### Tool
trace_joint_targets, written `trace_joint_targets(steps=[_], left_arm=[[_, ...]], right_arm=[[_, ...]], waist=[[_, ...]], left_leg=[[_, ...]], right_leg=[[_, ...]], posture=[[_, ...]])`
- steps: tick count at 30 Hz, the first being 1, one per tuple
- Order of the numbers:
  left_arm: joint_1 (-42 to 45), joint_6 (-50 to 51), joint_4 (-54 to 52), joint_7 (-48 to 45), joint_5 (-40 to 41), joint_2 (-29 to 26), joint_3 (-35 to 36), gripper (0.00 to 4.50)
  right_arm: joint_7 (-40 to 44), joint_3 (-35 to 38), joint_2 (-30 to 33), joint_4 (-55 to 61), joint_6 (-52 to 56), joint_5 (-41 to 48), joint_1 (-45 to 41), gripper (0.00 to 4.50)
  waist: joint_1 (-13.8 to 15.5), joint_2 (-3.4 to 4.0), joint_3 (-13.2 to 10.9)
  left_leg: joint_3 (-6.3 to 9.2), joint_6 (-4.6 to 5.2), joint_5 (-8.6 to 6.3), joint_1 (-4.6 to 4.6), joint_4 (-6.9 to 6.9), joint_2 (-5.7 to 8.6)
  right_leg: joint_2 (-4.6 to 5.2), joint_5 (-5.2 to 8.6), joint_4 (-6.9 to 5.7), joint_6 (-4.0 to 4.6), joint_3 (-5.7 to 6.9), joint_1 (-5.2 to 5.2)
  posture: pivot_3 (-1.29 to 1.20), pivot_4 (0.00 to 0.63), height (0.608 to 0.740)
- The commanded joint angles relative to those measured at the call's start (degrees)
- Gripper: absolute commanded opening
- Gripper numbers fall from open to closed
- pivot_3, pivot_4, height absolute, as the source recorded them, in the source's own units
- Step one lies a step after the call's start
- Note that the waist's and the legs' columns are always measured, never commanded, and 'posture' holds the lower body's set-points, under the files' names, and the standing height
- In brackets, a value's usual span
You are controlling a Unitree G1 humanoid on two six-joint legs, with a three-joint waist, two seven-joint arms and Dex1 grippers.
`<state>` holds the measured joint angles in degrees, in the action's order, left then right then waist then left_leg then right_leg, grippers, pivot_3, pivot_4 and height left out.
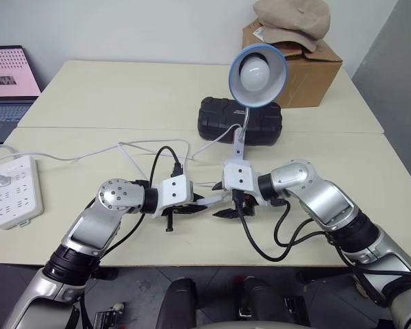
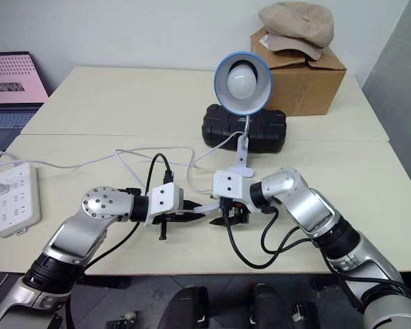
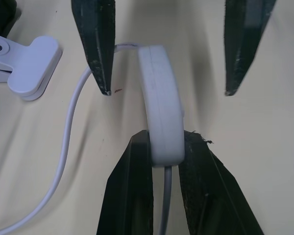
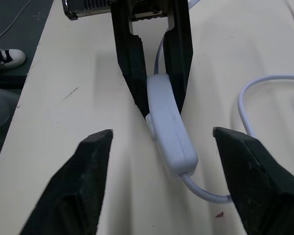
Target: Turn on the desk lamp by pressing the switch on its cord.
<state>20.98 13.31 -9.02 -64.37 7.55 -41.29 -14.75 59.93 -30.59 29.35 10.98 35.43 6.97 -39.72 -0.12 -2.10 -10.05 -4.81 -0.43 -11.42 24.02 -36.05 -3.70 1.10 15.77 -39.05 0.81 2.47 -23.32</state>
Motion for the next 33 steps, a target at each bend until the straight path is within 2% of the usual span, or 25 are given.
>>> trace_joint_targets(steps=[1, 8, 20, 22, 23, 24, 30, 31, 33], left_arm=[[0.39, -0.28, -1.31, 0.35, 0.15, -0.03, 0.85, 0.39], [0.59, -0.27, -1.2, 0.39, 0.15, 0.13, 0.86, 0.39], [0.61, -0.63, -0.98, 0.15, -0.32, 0.38, 0.89, 0.39], [0.65, -0.59, -0.96, 0.09, -0.36, 0.39, 0.84, 0.39], [0.65, -0.56, -1.01, 0.09, -0.4, 0.41, 0.82, 0.39], [0.61, -0.44, -1.18, 0.13, -0.44, 0.38, 0.76, 0.39], [0.99, -0.53, -0.43, 0.55, -1.8, 0.36, -0.07, 0.39], [1.25, -0.54, 0.01, 0.85, -2.34, 0.59, -0.44, 0.39], [2.24, -1.2, 2.0, 2.25, -4.61, 1.68, -1.91, 0.39]], right_arm=[[-0.6, 0.8, -0.6, 0.19, -0.59, -0.68, -0.53, 2.43], [-0.6, 0.89, -1.26, -0.32, -1.2, -1.64, -0.55, 0.77], [-0.5, 1.56, -1.56, 0.0, -3.28, -1.56, 0.02, 0.68], [-0.36, 1.97, -1.64, -0.07, -3.92, -1.19, 0.19, 1.38], [-0.29, 2.07, -1.57, -0.1, -4.31, -1.18, 0.25, 1.44], [-0.26, 2.43, -1.41, 0.11, -4.76, -1.06, 0.51, 1.84], [-0.89, 5.55, 0.11, 3.45, -4.56, 0.02, 1.46, 3.18], [-1.02, 6.19, 0.54, 4.34, -4.2, 0.11, 1.71, 3.29], [-1.52, 8.17, 2.34, 7.27, -2.94, 0.28, 3.26, 3.84]], waist=[[0.0, 0.0, 0.0], [0.0, 0.0, 0.0], [0.0, 0.0, 0.0], [0.0, 0.0, 0.0], [0.0, 0.0, 0.0], [0.0, 0.0, 0.0], [0.0, 0.0, 0.0], [0.01, 0.0, 0.0], [0.11, 0.0, 0.0]], left_leg=[[0.0, 0.0, 0.0, 0.0, 0.0, 0.0], [0.0, 0.0, 0.0, 0.0, 0.0, 0.0], [0.0, 0.0, 0.0, 0.0, 0.0, 0.0], [0.0, 0.0, 0.0, 0.0, 0.0, 0.01], [-0.01, 0.0, 0.0, 0.0, 0.0, 0.01], [-0.01, 0.0, 0.0, 0.0, 0.0, 0.0], [-0.02, 0.0, 0.0, 0.0, -0.01, 0.01], [-0.02, 0.0, 0.0, 0.0, -0.01, 0.01], [-0.01, 0.0, 0.0, 0.0, 0.0, 0.01]], right_leg=[[0.0, 0.0, 0.0, 0.0, 0.0, 0.0], [0.0, 0.0, 0.0, 0.0, 0.0, 0.0], [0.0, 0.0, 0.0, 0.0, 0.0, 0.0], [0.0, 0.0, 0.0, 0.0, 0.0, 0.0], [0.0, 0.0, 0.0, 0.0, 0.0, 0.0], [0.0, 0.0, -0.01, 0.0, 0.0, 0.0], [0.0, 0.0, -0.01, 0.0, -0.01, 0.0], [0.0, 0.0, -0.01, 0.0, -0.01, 0.0], [0.0, 0.0, -0.01, 0.0, 0.0, 0.0]], posture=[[0.0, 0.15, 0.74], [0.0, 0.15, 0.74], [0.0, 0.15, 0.74], [0.0, 0.15, 0.74], [0.0, 0.15, 0.74], [0.0, 0.15, 0.74], [0.0, 0.15, 0.74], [0.0, 0.15, 0.74], [0.0, 0.15, 0.74]])
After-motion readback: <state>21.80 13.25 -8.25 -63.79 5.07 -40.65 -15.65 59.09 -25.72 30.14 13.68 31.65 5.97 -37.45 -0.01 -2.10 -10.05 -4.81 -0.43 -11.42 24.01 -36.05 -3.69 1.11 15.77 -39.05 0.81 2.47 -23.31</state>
